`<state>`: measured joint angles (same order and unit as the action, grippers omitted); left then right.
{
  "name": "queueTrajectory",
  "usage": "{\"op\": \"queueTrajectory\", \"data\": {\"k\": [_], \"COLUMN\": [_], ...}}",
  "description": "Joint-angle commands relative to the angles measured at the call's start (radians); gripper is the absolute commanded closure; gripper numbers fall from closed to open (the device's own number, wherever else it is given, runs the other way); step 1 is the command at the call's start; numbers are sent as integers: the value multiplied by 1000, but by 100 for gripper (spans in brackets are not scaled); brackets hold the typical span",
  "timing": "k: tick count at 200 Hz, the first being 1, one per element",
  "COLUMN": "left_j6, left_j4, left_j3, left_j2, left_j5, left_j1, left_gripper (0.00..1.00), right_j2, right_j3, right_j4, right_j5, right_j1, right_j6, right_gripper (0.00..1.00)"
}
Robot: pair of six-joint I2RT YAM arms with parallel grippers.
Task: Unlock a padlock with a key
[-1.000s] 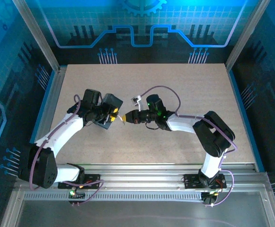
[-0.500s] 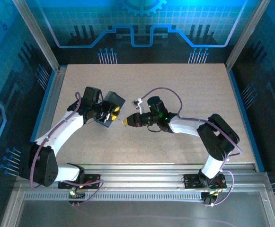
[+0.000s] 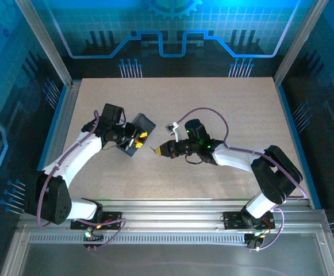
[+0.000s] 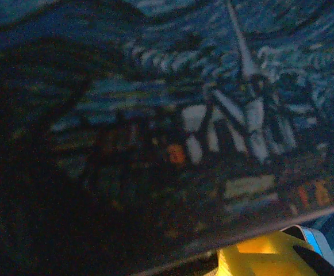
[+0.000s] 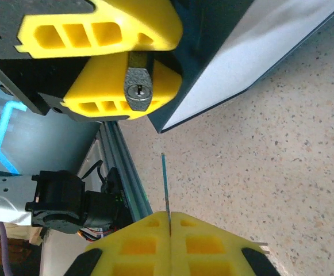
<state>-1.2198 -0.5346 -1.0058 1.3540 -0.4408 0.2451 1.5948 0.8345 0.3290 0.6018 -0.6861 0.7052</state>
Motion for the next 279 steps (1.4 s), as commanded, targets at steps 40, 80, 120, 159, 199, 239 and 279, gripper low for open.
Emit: {"op": "queueTrajectory", "data": {"k": [40,80,120,159,199,239,279], "left_j6": [27,30,21,20,13,5,2], "left_j4": [-8,-5,10,8,19,35,39], "left_j3": [-38,-48,-39,-51,-47,-38,-39], "left_j2": [-9,3,7,10,12,8,10], "left_j5": [-47,-50,-48,-43,-44,-44,-44], "left_j1": [23,42,50,55,59,59,60], "left_gripper": [100,100,100,100,100,100,100], "right_j2": [-54,-68,-51,-34,-23,-6,8], "right_j3": [-18,-7,2,6,17,28,32], "right_j4": [10,7,24,45,48,49,63], "right_j5": [-10,-17,-19,-17,-15,-10,-10], "right_j1": [13,12,13,13,13,10,8], "right_j6": [-25,-27,-15,-4,1,5,12], "right_gripper": [100,100,100,100,100,100,100]}}
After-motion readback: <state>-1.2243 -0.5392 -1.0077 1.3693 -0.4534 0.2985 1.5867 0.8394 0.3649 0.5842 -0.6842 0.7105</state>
